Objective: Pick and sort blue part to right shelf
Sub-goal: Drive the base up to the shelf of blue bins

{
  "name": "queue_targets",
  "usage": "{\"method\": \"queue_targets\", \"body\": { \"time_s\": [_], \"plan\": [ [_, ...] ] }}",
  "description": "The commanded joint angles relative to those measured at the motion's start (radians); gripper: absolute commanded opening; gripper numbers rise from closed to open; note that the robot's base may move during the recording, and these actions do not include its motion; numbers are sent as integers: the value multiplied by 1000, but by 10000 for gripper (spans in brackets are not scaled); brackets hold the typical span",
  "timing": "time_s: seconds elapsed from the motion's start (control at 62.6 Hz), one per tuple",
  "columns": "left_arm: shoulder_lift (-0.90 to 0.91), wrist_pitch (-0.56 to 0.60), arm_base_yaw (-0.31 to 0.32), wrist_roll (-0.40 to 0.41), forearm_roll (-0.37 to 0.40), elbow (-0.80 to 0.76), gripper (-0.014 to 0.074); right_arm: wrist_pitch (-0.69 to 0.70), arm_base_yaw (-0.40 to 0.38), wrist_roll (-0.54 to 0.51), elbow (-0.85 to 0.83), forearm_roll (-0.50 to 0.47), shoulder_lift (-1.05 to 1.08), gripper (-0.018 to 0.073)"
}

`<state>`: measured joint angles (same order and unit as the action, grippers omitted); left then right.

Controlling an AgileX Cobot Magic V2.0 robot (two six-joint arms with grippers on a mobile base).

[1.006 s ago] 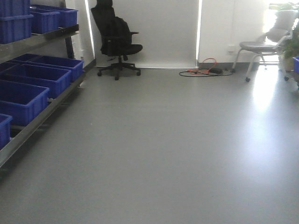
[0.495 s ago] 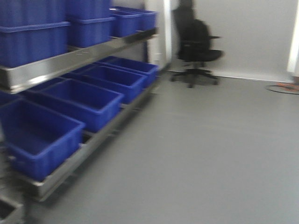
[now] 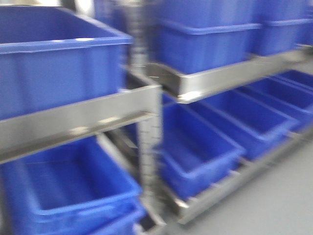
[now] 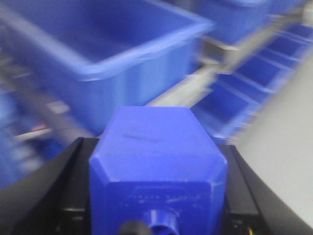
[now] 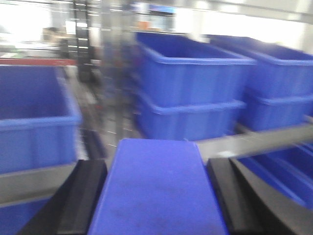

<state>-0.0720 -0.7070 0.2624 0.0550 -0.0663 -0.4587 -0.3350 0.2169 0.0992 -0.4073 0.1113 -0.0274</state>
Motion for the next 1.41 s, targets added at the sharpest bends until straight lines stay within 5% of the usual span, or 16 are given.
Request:
{"method": "queue_targets", "body": {
  "time_s": [0.0,1.389],
  "plan": [
    [-23,94,1,-1,1,-28,262,98,0,-9,-31,12,-19,290],
    [-23,94,1,-1,1,-28,262,98,0,-9,-31,12,-19,290]
  ]
}}
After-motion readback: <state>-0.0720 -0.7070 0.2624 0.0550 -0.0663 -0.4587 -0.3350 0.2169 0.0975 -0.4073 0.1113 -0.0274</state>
